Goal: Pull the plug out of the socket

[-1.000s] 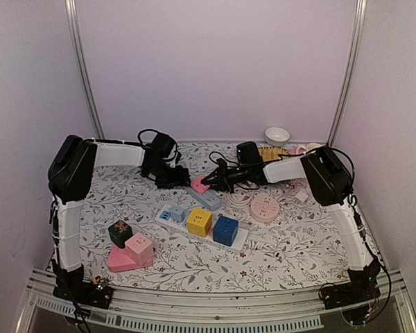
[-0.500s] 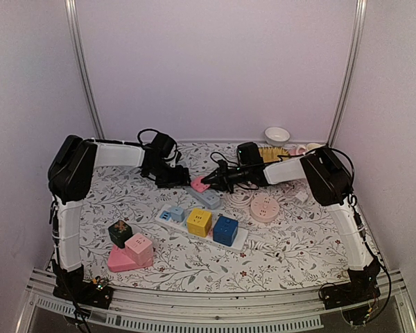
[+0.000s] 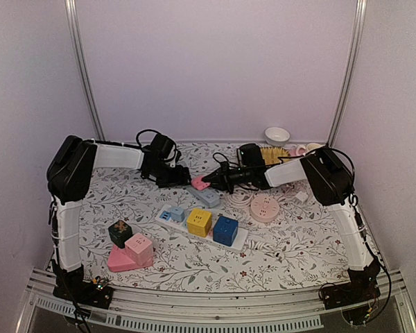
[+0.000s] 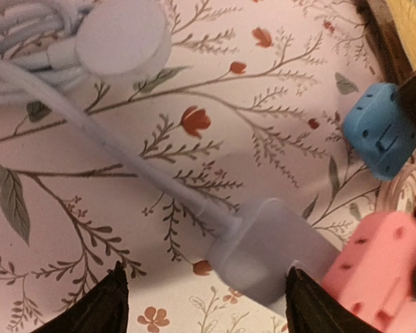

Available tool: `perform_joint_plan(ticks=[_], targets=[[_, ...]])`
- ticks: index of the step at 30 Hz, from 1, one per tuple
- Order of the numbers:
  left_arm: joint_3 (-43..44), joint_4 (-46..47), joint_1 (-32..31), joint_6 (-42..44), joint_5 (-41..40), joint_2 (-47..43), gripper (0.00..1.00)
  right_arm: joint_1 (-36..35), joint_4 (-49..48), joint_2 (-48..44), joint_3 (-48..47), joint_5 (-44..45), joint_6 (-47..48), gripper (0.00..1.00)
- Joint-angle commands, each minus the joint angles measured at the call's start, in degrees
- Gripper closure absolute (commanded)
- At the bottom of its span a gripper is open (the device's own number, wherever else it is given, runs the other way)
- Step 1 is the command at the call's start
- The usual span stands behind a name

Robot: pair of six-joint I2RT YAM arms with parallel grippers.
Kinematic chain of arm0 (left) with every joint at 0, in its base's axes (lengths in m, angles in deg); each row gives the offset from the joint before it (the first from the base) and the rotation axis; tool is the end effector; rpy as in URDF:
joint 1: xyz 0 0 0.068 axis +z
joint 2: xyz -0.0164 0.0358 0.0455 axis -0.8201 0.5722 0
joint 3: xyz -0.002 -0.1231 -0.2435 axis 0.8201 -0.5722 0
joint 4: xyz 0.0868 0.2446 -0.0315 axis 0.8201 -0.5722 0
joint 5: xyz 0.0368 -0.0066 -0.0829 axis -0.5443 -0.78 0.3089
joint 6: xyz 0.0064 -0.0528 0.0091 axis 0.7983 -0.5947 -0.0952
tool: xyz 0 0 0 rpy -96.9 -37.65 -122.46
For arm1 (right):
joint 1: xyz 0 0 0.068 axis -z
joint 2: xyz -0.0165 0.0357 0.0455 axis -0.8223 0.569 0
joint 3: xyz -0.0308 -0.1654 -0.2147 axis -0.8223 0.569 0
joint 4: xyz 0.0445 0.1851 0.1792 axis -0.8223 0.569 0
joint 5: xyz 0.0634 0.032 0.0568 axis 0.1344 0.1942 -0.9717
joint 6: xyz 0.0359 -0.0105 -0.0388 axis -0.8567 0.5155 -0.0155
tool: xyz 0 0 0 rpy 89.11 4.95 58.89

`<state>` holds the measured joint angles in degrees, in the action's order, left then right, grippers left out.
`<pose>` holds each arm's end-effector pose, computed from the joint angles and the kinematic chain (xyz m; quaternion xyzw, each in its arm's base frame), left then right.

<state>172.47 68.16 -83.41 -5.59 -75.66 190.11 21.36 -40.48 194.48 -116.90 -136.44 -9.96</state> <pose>0.3944 -0.2186 0.1373 0.0457 0.9564 -0.1903 0.2167 0.4197 0.3155 0.1096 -0.0913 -0.7868 -0.6095 0.0338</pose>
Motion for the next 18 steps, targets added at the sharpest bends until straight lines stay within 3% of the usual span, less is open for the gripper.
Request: perform_joint_plan(ticks=[1, 9, 13, 18], targets=[[-5.2, -12.7, -1.8, 1.5, -2.5, 5.3, 0.22, 1.1, -14.4, -7.9, -1.8, -1.3, -4.8, 0.97], [-5.7, -12.0, -2.0, 1.3, -2.3, 4.2, 0.22, 1.1, -12.2, -9.4, -0.5, -1.4, -2.2, 0.97], [-3.8, -12.2, -1.9, 2.1, -2.0, 2.6, 0.22, 1.8, -1.9, -13.1, 3.4, 0.9, 6.1, 0.97], [0.5, -12.5, -1.8, 2.8, -1.1, 0.1, 0.22, 2.2, 19.2, -17.8, 4.3, 9.1, 24.8, 0.97]])
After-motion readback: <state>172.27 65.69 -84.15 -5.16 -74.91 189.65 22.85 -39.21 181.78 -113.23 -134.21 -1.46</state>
